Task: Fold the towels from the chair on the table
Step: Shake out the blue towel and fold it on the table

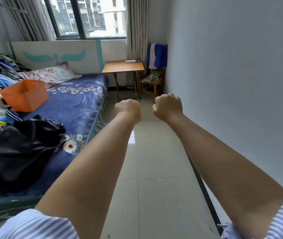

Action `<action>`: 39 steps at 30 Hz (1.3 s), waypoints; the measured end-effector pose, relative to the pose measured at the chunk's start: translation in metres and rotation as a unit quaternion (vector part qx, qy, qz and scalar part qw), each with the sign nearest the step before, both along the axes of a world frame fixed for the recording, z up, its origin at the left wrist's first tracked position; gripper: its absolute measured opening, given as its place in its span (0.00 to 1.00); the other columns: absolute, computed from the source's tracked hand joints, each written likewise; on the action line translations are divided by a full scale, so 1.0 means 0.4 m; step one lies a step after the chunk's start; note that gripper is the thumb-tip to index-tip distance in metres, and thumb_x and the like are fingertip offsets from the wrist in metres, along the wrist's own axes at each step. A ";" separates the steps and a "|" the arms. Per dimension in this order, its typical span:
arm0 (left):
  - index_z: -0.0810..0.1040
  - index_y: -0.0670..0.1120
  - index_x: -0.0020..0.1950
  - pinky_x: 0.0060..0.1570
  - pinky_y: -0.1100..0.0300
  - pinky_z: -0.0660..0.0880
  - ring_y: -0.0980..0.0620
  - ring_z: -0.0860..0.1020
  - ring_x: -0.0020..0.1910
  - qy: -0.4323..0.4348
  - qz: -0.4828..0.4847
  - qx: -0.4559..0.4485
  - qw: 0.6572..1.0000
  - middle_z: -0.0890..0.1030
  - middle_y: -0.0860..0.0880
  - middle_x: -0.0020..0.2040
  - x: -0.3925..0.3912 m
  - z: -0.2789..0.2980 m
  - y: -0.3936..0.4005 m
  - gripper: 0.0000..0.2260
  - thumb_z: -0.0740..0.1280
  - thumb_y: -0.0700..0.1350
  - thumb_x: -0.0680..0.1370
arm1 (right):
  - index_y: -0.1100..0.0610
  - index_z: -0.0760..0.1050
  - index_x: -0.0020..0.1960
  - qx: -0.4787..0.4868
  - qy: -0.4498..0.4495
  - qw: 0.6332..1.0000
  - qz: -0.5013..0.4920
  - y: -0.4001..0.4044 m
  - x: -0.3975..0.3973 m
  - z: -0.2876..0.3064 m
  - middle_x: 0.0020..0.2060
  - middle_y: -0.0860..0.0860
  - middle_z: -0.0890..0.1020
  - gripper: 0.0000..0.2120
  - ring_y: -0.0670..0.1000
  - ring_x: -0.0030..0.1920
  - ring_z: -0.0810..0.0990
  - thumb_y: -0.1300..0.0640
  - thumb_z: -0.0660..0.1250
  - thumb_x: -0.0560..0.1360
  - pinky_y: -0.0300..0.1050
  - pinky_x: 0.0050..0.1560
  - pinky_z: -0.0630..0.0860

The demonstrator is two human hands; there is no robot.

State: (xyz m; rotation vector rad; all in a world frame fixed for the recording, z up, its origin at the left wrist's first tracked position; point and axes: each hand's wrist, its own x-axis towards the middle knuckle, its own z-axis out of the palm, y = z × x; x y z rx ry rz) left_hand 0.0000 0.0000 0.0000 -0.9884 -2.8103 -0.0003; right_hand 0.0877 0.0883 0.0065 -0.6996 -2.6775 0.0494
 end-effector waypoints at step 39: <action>0.76 0.41 0.56 0.41 0.56 0.66 0.45 0.71 0.47 -0.013 -0.040 -0.022 0.999 0.75 0.41 0.53 -1.792 -0.025 1.478 0.11 0.58 0.39 0.77 | 0.60 0.73 0.60 -0.035 -0.072 0.997 -0.020 1.619 -1.703 -0.106 0.57 0.58 0.78 0.18 0.59 0.59 0.73 0.50 0.57 0.78 0.50 0.56 0.70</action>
